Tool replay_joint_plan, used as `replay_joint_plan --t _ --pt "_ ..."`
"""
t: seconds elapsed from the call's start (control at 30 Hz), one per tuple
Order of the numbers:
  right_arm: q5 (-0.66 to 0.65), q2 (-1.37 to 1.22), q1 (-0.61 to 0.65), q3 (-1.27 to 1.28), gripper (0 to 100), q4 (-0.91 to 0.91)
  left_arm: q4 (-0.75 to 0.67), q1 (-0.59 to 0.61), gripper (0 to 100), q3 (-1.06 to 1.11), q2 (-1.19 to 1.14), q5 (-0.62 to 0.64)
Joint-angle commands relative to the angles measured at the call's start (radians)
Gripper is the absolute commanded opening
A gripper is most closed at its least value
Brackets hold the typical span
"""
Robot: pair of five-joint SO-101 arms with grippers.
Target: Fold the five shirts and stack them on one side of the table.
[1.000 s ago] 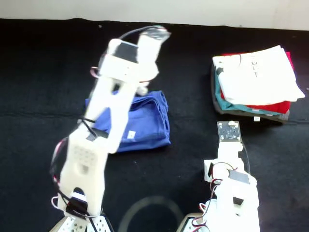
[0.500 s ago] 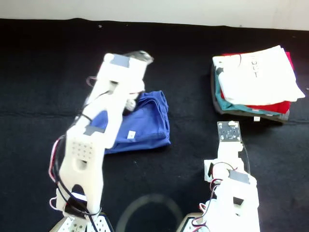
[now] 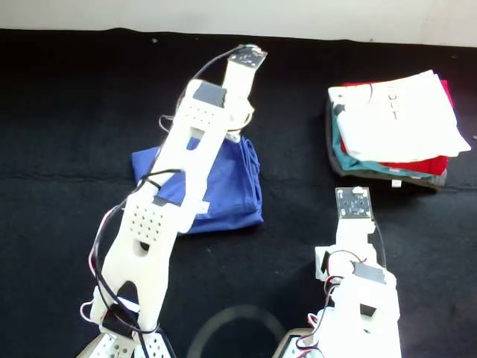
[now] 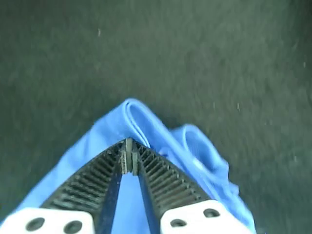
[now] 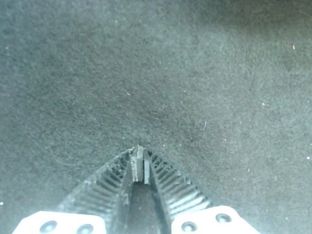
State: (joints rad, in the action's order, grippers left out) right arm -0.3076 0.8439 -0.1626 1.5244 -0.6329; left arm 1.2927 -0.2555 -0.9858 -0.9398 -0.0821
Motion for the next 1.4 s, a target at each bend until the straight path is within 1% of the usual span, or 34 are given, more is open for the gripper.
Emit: replay_joint_plan --t 0.0,0.07,0.13,0.3,0.37,0.4,0.5,0.7,0.8,0.9,1.03,1.1,1.17,1.27,1.37 --pt "-0.003 0.001 -0.025 0.012 0.5 0.021 -0.044 -0.005 1 -0.096 0.005 0.005" --pt "-0.003 0.001 -0.025 0.012 0.5 0.021 -0.015 -0.008 1 -0.151 0.01 0.011" --pt "-0.003 0.001 -0.025 0.012 0.5 0.021 0.066 -0.013 1 -0.216 0.021 0.035" --pt "-0.003 0.001 -0.025 0.012 0.5 0.021 0.381 -0.027 1 -0.352 0.031 0.048" --pt "-0.003 0.001 -0.025 0.012 0.5 0.021 0.463 -0.031 1 -0.358 0.021 0.048" --pt "-0.003 0.001 -0.025 0.012 0.5 0.021 0.48 -0.036 1 -0.344 0.018 0.051" --pt "-0.003 0.001 -0.025 0.012 0.5 0.021 0.482 -0.048 1 -0.231 0.045 0.055" --pt "-0.003 0.001 -0.025 0.012 0.5 0.021 0.476 -0.147 1 0.197 0.228 0.054" --pt "-0.003 0.001 -0.025 0.01 0.5 0.021 0.4 -0.185 1 0.332 0.289 0.064" --pt "-0.003 0.001 -0.025 0.01 0.5 0.021 0.368 -0.232 1 0.427 0.317 0.109" --pt "-0.003 0.001 -0.025 0.01 0.5 0.021 0.301 -0.288 1 0.564 0.323 0.115" --pt "-0.003 0.001 -0.025 0.01 0.5 0.021 0.264 -0.311 1 0.591 0.326 0.115" --pt "-0.003 0.001 -0.025 0.01 0.5 0.021 0.259 -0.341 1 0.587 0.326 0.117" --pt "-0.003 0.001 -0.025 0.01 0.5 0.021 0.265 -0.39 1 0.555 0.329 0.117" --pt "-0.003 0.001 -0.025 0.01 0.5 0.021 0.308 -0.409 1 0.529 0.372 0.117"
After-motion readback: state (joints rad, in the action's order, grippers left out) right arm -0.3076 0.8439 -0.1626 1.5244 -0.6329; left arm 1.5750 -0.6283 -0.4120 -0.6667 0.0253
